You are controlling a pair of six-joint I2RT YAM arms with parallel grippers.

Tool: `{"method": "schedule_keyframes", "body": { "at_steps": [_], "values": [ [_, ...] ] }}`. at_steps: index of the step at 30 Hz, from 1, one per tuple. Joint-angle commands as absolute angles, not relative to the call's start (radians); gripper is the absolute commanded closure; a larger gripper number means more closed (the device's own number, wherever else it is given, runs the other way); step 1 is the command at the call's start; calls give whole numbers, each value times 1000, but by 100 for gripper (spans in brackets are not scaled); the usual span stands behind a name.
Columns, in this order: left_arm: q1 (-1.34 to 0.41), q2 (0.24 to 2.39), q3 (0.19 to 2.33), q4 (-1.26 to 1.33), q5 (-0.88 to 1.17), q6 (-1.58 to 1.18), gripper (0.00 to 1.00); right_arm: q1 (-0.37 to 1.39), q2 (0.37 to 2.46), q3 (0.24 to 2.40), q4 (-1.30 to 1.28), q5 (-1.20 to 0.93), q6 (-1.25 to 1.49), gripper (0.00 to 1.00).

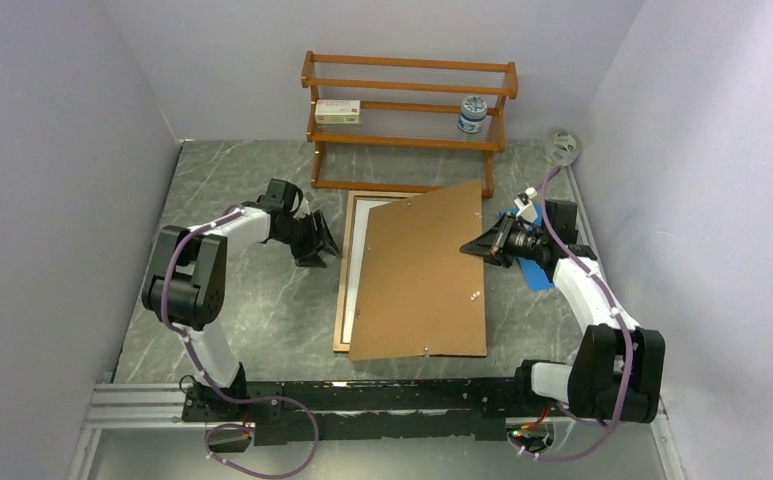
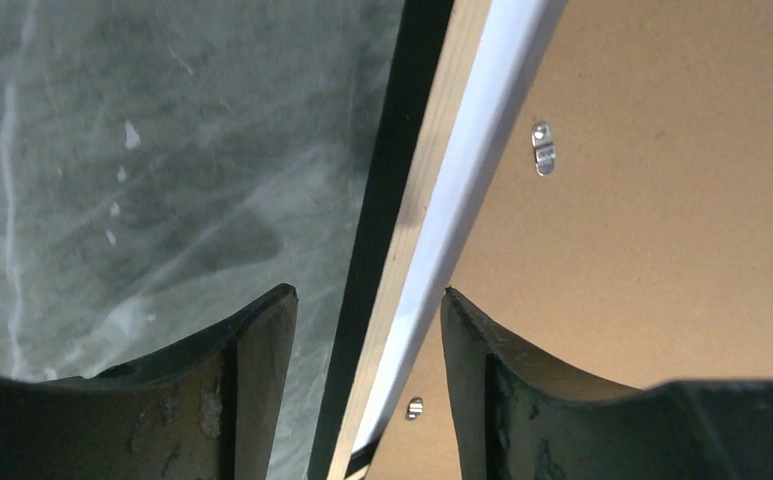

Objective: Put the photo into the frame
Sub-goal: Place the photo frame item in the photo frame.

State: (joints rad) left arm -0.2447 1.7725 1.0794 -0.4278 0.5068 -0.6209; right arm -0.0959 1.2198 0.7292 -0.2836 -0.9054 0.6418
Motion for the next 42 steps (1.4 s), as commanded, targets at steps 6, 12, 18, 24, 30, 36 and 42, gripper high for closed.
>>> {"method": "schedule_keyframes", "body": {
  "at_steps": [6, 12, 18, 24, 30, 36, 42],
  "values": [
    [-258, 1848, 1168, -393, 470, -592, 49, -101, 1276, 818, -143, -966, 645, 100],
    [-258, 1882, 1180, -390, 479, -588, 53, -95, 1362, 873, -108, -976, 662, 100],
    [-257, 1907, 1187, -391, 478, -581, 56, -78, 1427, 900, -67, -961, 666, 100],
    [-258, 1930, 1199, -389, 495, -583, 56, -57, 1502, 928, -44, -982, 662, 100],
    [-258, 1948, 1207, -383, 505, -583, 57, -42, 1527, 925, -28, -991, 686, 100],
    [-259, 1971, 1207, -365, 520, -595, 57, -42, 1559, 932, -53, -1027, 720, 100],
    [-259, 1979, 1210, -365, 516, -595, 58, -42, 1571, 952, -107, -1038, 716, 100]
  ]
}}
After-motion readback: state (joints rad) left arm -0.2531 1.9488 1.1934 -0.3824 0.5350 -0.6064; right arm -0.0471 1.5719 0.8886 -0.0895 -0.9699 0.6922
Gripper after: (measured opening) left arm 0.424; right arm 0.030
